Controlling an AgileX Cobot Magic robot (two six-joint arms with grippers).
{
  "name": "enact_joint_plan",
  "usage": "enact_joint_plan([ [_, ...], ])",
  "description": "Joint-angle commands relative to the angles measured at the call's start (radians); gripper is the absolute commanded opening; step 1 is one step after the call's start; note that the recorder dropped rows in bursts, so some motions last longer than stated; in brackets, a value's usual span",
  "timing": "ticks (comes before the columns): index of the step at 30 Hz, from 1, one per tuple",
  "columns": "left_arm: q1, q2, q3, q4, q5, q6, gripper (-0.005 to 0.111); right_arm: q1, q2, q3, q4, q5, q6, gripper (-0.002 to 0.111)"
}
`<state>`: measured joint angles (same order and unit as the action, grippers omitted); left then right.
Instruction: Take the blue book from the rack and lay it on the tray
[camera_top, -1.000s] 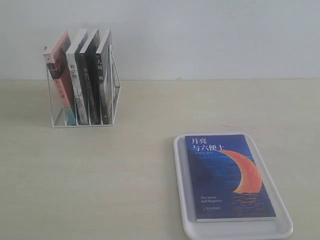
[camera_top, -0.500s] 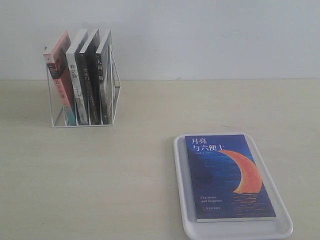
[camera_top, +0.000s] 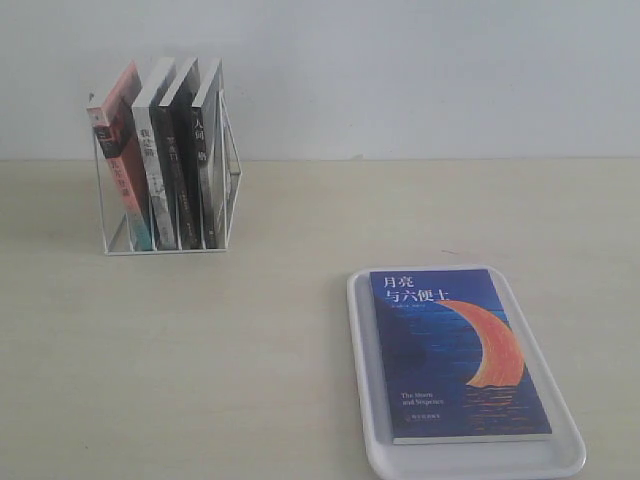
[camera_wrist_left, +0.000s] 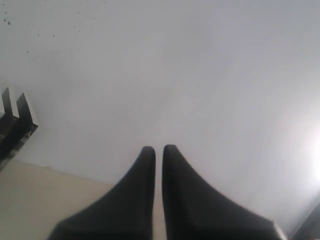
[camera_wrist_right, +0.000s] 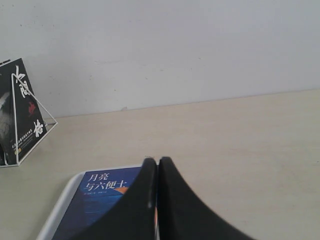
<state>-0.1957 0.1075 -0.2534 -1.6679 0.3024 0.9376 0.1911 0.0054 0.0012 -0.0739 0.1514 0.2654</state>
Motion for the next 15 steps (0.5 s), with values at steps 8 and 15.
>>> enact_joint_plan([
  [8,0.004,-0.001,0.01,-0.076,-0.187,-0.395,0.005,-0.003,-0.005,-0.001,-0.005,-0.013,-0.002,0.0],
  [15,0.004,-0.001,0.01,-0.076,-0.13,-0.067,0.005,-0.003,-0.005,-0.001,-0.005,-0.013,-0.002,0.0],
])
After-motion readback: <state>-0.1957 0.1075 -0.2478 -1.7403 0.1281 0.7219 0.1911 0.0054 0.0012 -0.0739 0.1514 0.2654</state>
